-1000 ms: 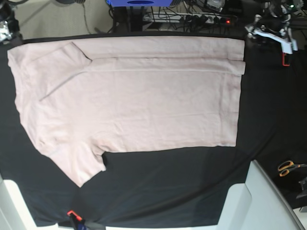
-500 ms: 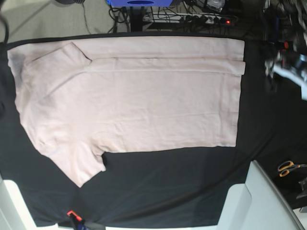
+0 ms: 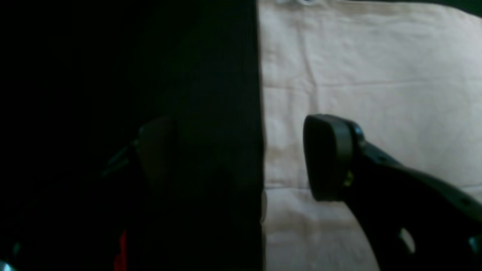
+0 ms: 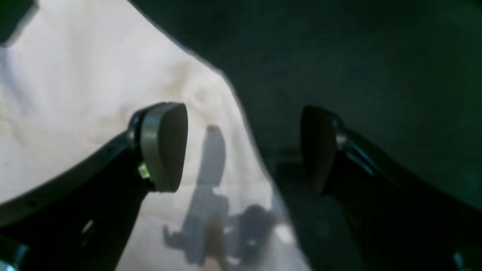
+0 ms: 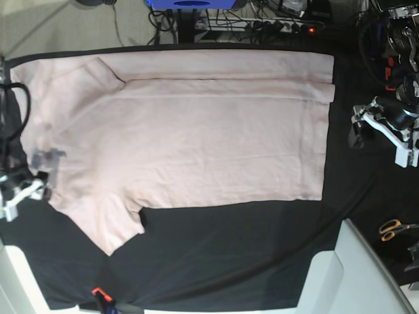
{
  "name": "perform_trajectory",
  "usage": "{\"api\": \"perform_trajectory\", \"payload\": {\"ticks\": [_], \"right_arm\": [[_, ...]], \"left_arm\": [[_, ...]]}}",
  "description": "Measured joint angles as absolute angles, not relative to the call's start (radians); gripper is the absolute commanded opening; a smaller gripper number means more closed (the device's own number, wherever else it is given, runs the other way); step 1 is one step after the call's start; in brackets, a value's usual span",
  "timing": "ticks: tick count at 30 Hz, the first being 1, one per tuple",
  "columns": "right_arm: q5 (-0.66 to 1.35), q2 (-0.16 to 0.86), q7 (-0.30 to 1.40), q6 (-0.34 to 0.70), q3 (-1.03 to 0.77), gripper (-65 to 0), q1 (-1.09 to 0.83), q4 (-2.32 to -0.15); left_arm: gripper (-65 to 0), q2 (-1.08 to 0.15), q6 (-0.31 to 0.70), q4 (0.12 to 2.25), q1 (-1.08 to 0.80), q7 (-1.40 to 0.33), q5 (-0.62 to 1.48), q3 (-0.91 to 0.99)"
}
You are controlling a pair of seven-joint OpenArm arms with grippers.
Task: Fold the T-shirt properly
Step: 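Grasp the hem corners with the right and left grippers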
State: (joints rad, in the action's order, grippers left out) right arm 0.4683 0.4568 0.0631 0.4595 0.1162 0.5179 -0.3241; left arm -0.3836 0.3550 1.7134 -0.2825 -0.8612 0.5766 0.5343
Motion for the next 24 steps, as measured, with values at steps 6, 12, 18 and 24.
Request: {"api": "perform_trajectory", "payload": {"ticks": [6, 12, 18, 24], "right_arm": [[0.347, 0.409, -0.020, 0.445, 0.116, -20.4, 0.583, -0.236], [0.254, 0.352, -0.052, 0.447, 0.115, -20.7, 0.581, -0.208], [0.246, 0.355, -0.094, 0.441, 0.110, -20.9, 0.578, -0.168], [0.246, 0.384, -0.087, 0.401, 0.110, -20.9, 0.587, -0.190]], "left_arm": [[-14.8, -0.382, 0.355, 1.713, -0.279, -0.862, 0.577, 0.536], [-14.8, -0.382, 0.355, 1.712, -0.273, -0.862, 0.576, 0.533], [-14.8, -0.380, 0.355, 1.712, -0.267, -0.862, 0.576, 0.535], [-14.8, -0.381, 0.355, 1.712, -0.266, -0.861, 0.576, 0.535]]}}
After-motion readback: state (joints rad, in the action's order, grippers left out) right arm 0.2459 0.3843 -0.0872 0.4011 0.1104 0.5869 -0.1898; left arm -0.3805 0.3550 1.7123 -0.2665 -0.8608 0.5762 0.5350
